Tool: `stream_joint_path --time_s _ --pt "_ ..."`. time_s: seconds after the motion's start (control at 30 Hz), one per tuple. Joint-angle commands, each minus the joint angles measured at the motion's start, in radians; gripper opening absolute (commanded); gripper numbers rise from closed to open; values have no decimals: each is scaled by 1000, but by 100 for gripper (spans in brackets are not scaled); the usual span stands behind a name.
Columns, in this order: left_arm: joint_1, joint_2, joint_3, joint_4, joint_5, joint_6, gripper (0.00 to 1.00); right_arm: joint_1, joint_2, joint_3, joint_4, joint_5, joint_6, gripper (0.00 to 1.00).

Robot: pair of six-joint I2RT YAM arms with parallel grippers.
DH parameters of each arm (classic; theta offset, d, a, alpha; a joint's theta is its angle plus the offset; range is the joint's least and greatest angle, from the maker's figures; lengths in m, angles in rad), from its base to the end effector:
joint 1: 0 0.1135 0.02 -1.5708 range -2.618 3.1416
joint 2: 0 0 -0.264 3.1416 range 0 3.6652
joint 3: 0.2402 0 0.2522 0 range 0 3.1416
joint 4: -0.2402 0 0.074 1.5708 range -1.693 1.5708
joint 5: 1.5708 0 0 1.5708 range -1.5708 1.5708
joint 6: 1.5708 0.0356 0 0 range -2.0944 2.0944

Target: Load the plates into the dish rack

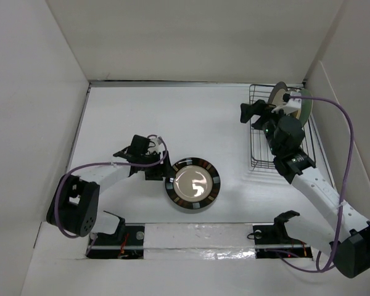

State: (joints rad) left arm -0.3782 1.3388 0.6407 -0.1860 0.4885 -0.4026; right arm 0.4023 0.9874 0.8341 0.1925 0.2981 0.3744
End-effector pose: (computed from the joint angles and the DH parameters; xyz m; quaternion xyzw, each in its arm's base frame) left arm 0.2284 -0.1087 0.1774 0.0703 0.9146 -0.3349 0.2154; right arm 0.2192 0.0819 0.3600 0.0975 0.6869 0.1747 0.6987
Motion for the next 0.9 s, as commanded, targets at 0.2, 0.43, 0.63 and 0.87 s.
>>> stream_joint_path --time_s 0.2,0.43,0.63,0.87 --pt "-10 173 -26 132 128 -42 49 6 5 -9 76 -19 9 98" --pt "-10 247 -45 224 169 -68 20 -34 2 -27 93 -48 14 98" --pt "-10 151 -4 213 117 -54 0 -43 10 -9 71 -103 14 97" --pt "27 -171 77 256 -1 -88 0 -34 3 10 84 -290 49 5"
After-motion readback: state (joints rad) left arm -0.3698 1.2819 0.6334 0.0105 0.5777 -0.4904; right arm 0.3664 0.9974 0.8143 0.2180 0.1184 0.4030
